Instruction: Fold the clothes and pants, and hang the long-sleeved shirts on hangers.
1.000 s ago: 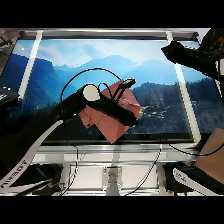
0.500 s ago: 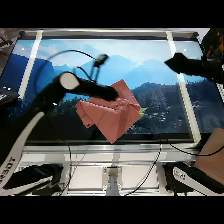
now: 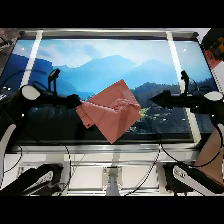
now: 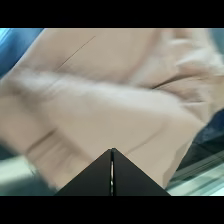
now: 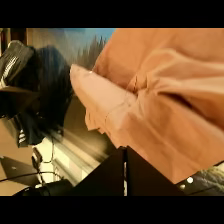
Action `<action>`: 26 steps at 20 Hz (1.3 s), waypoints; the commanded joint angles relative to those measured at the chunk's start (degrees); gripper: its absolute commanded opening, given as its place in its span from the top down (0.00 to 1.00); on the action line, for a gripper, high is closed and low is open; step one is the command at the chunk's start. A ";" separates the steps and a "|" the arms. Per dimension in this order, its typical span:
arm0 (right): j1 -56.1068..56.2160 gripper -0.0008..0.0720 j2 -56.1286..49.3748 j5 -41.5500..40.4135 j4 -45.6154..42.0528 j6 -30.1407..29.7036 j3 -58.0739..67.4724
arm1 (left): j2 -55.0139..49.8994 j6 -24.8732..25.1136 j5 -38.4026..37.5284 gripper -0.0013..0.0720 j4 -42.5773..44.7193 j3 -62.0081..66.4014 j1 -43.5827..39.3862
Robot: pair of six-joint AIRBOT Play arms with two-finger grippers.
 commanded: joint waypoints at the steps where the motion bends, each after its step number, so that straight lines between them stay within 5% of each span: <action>1: -0.13 0.96 0.02 -0.81 -1.09 -1.66 -3.26 | 1.38 -8.63 4.24 0.97 -0.81 -7.54 4.26; 2: -0.11 0.91 0.02 -1.88 -1.16 -0.79 -3.26 | 1.38 -11.43 8.02 0.97 -0.81 -8.48 4.59; 5: -0.11 0.28 0.00 -4.28 -1.27 1.25 -3.26 | 1.09 -15.85 18.34 0.95 -0.85 -9.40 4.59; 8: -0.11 0.27 0.00 -4.33 -1.40 1.25 -3.26 | -1.01 -15.80 21.31 0.47 -0.72 -9.38 5.22; 11: -0.11 0.15 0.00 -4.07 -1.46 1.73 -3.26 | -4.98 -15.80 20.61 0.47 -2.89 -9.38 5.60; 16: -0.11 0.15 0.00 -3.82 -1.73 2.78 -3.26 | -11.41 -11.08 20.90 0.47 -15.96 -9.38 5.62; 26: -0.11 0.15 0.00 -3.37 -1.70 2.78 -3.26 | -12.81 -11.30 21.09 0.47 -16.35 -9.35 10.03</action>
